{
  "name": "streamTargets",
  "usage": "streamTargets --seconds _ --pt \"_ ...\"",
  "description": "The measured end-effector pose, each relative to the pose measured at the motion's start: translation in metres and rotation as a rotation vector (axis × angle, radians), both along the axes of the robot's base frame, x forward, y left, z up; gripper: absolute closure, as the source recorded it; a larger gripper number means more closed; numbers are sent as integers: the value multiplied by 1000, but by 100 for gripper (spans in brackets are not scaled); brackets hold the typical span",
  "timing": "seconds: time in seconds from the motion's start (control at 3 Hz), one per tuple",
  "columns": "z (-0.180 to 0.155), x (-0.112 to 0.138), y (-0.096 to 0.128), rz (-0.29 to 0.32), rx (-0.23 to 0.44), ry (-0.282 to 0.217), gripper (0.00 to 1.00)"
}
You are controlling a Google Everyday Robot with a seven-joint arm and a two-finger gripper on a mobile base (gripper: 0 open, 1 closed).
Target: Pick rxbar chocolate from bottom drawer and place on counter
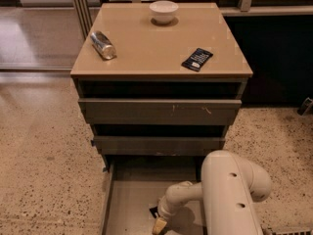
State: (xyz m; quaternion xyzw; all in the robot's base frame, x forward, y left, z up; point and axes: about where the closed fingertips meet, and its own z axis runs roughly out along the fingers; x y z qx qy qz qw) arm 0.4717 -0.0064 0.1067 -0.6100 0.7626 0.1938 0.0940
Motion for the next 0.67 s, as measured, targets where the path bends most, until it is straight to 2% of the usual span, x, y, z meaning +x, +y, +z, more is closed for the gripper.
streamTargets --seconds 0.67 --pt "0 0 0 0 0 0 65"
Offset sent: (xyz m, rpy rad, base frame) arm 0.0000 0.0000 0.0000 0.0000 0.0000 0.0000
